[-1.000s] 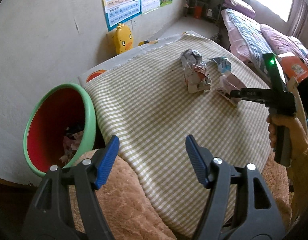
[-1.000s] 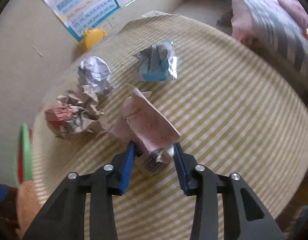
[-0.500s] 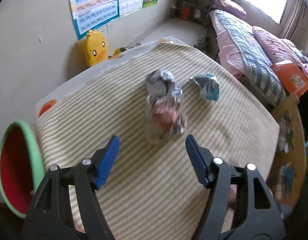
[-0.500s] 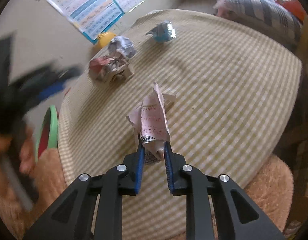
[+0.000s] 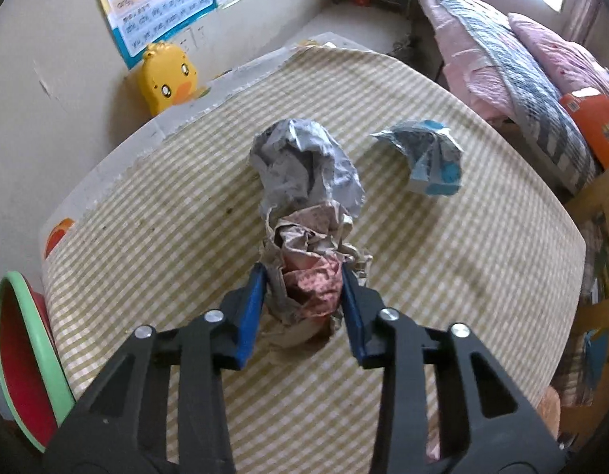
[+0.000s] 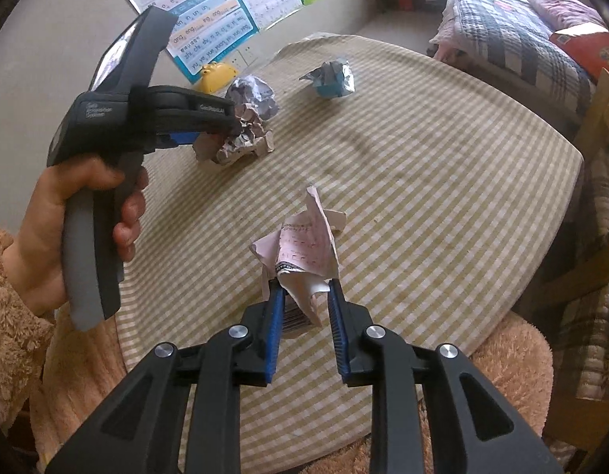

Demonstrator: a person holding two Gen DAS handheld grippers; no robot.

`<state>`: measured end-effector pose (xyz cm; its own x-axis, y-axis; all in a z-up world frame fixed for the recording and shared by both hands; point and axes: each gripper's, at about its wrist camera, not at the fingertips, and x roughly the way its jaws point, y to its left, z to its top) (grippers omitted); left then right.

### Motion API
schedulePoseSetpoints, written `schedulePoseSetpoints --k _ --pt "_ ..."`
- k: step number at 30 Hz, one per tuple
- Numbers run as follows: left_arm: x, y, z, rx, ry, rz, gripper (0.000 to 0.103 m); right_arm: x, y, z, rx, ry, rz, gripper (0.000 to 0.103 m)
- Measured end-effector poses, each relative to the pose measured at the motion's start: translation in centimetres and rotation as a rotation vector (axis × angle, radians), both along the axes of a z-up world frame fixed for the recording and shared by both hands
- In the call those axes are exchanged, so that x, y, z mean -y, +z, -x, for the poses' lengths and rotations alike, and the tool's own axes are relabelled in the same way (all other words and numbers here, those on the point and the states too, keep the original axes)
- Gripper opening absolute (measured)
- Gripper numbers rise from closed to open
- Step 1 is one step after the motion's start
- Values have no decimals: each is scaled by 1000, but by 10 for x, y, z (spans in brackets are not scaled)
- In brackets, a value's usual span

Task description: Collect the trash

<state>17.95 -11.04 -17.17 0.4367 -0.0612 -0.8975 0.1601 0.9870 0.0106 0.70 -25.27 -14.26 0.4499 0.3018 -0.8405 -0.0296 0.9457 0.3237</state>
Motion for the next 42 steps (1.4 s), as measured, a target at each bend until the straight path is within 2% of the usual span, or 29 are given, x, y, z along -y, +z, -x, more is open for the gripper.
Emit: schedulePoseSetpoints --k 7,11,13,15,16,18,20,24,26,30,32,38,42 --pt "-33 16 33 8 60 142 32 -1 -3 0 -9 10 -7 25" --pt "-52 25 52 17 106 178 32 -3 -7 -2 -22 10 -9 30" --pt "-59 29 62 31 115 178 32 -4 -10 -4 -31 11 -8 33" --pt "-64 32 72 34 113 174 32 -5 -11 -4 -35 9 -5 40" --pt "-66 33 79 35 108 162 32 -5 -11 -4 -35 8 -3 44" --pt "-69 31 89 40 99 136 33 -5 -12 -4 -37 3 0 46" --pt "-70 28 99 49 93 98 33 -5 -13 -6 -44 -3 0 54" --pt "-68 13 106 7 80 71 34 -1 -17 -12 -66 -22 -8 60" --pt "-65 7 106 -12 75 66 37 -1 -19 -15 -85 -17 -24 66" --pt "-62 7 107 -10 69 65 48 3 -15 -13 -88 -16 -60 70" --pt "-62 8 108 -8 73 67 58 8 -11 -12 -92 -23 -84 73" --pt "-63 6 108 -11 76 91 66 32 -2 -11 -105 -64 -156 74" --pt "-61 2 106 -20 75 89 66 31 2 -19 -100 -50 -118 74"
